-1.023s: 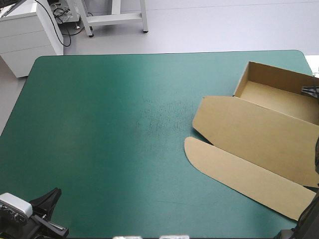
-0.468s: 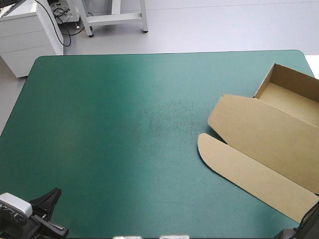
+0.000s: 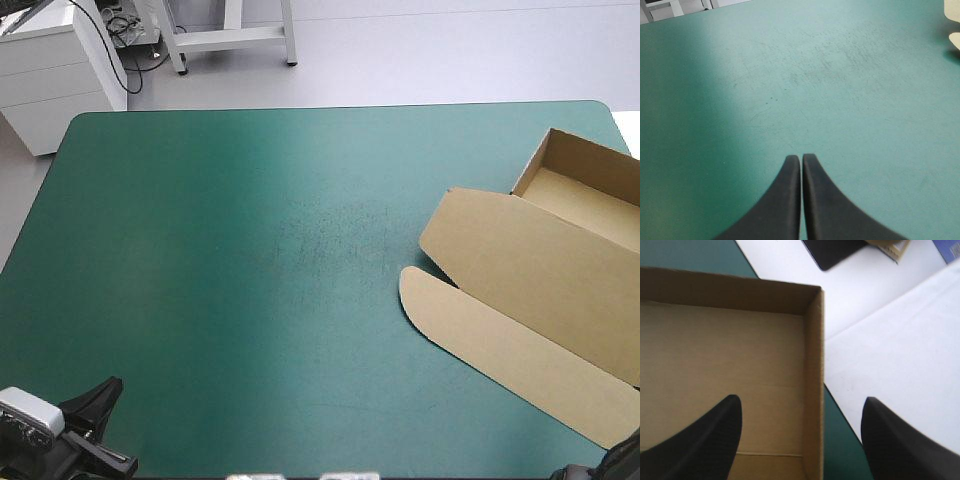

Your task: Fold the box

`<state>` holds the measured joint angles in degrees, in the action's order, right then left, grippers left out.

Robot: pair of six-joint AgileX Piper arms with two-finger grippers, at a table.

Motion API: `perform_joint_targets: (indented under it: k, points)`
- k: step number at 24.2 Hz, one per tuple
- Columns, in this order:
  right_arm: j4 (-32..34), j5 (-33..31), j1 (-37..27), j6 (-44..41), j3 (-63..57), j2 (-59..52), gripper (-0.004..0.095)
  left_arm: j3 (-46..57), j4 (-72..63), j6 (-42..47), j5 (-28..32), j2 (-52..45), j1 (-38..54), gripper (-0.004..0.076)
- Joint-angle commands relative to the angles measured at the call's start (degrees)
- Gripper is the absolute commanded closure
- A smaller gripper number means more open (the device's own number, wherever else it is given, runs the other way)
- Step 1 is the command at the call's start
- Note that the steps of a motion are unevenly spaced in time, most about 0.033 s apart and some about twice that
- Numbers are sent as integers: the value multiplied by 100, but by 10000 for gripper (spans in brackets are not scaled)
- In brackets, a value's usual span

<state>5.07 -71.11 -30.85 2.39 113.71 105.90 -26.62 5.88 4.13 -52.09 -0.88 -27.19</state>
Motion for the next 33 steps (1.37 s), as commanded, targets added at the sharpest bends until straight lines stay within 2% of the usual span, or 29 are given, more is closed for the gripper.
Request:
perform_joint_targets:
  k: [1,3,11,15,18,21,25,29,33]
  points:
    - [-701,-75,-19,383,201,-1012,275,-128,36,60,431,-35,-42,731]
    - [-1316,-75,43,719,201,-1629,275,-128,36,60,431,-35,-42,731]
    - [-1370,-75,964,923,119,-3307,320,-128,36,60,431,-35,-42,731]
    - [-1397,-75,1563,923,-286,-4123,333,-128,13,38,431,-35,-42,731]
    - [-1359,-35,2066,989,-1321,-5158,333,-128,-3,38,431,-35,-42,731]
    - [-1225,268,2242,1011,-2381,-6020,333,-128,-3,38,431,-35,-42,731]
    - [-1282,621,2314,1103,-3891,-7149,333,-128,-3,38,431,-35,-42,731]
    - [-1282,1349,2314,1318,-5446,-8284,333,-128,-3,38,431,-35,-42,731]
    - [-1357,1622,2314,1390,-7037,-9551,333,-128,-3,38,440,-35,-42,731]
